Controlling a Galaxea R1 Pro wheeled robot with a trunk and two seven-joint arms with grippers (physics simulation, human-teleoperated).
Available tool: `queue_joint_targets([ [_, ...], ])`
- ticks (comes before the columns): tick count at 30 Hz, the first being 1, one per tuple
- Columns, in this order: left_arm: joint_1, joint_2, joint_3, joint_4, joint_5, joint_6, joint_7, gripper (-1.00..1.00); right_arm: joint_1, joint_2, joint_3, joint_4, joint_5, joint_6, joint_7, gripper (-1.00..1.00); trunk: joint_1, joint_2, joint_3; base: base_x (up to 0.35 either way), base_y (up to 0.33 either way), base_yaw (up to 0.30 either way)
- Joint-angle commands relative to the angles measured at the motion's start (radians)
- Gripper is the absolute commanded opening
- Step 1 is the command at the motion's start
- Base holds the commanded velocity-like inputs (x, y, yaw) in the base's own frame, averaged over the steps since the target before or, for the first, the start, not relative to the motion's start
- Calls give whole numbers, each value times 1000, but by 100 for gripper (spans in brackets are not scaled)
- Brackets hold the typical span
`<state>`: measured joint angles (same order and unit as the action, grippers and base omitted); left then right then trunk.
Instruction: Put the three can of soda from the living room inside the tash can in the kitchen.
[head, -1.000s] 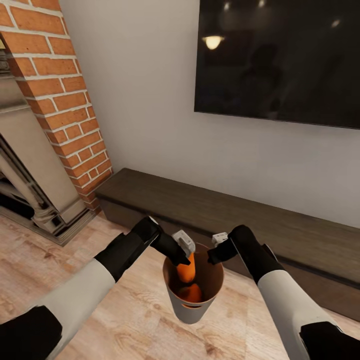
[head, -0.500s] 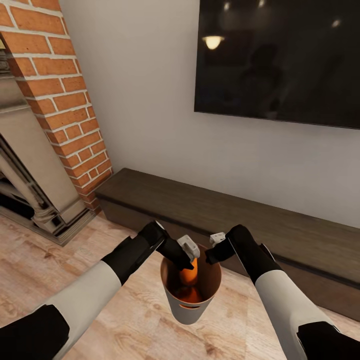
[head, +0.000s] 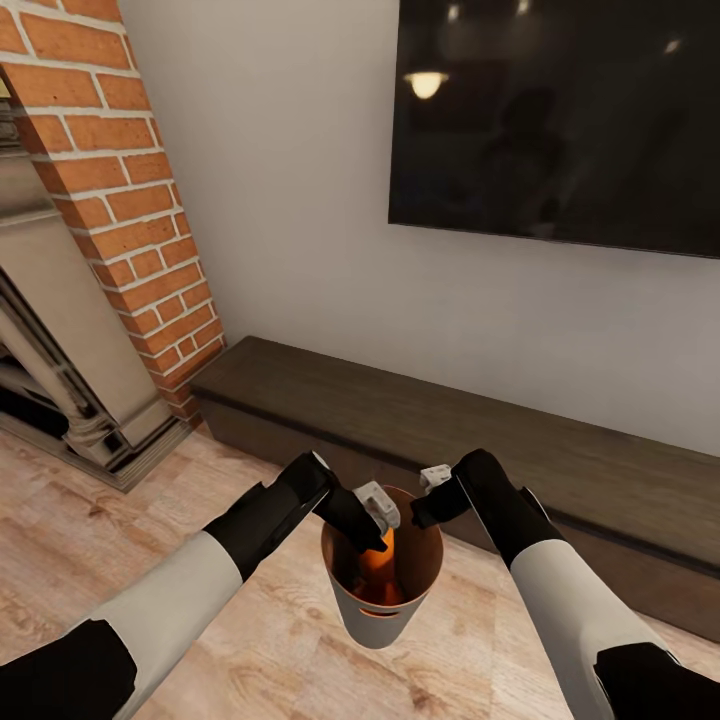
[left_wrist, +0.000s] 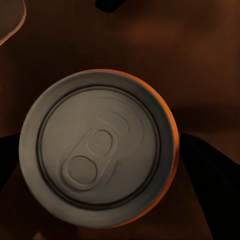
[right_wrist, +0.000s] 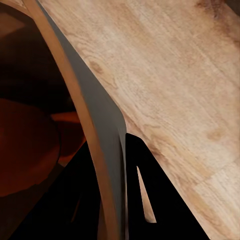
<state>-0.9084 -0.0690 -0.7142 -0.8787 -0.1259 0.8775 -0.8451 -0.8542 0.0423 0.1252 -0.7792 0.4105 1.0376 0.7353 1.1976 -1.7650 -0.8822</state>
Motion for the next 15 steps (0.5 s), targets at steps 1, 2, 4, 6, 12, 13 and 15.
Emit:
queue_joint_targets([
  [1,0,0,-1,0,0,0,0,-100,0,0,-1,0,-25,10,6,-100,0,0,0,0,0,0],
  [2,0,0,-1,0,0,0,0,-100,0,0,-1,0,-25,10,6,-100,0,0,0,0,0,0],
  [4,0,0,-2,0,1,0,0,-100,0,0,-1,0,-25,10,6,-100,0,0,0,0,0,0],
  [6,0,0,-2,0,1,0,0,-100,0,0,-1,0,-25,10,6,-100,0,0,0,0,0,0],
  [12,1,0,-2,-1,4,-17,0,100,0,-1,-1,0,-25,10,6,-100,0,0,0,0,0,0],
  [13,1,0,-2,0,3,-21,0,100,0,-1,-2,0,-25,10,6,-100,0,0,0,0,0,0],
  [15,1,0,-2,0,4,-27,0,100,0,-2,-2,0,-25,10,6,-100,0,0,0,0,0,0],
])
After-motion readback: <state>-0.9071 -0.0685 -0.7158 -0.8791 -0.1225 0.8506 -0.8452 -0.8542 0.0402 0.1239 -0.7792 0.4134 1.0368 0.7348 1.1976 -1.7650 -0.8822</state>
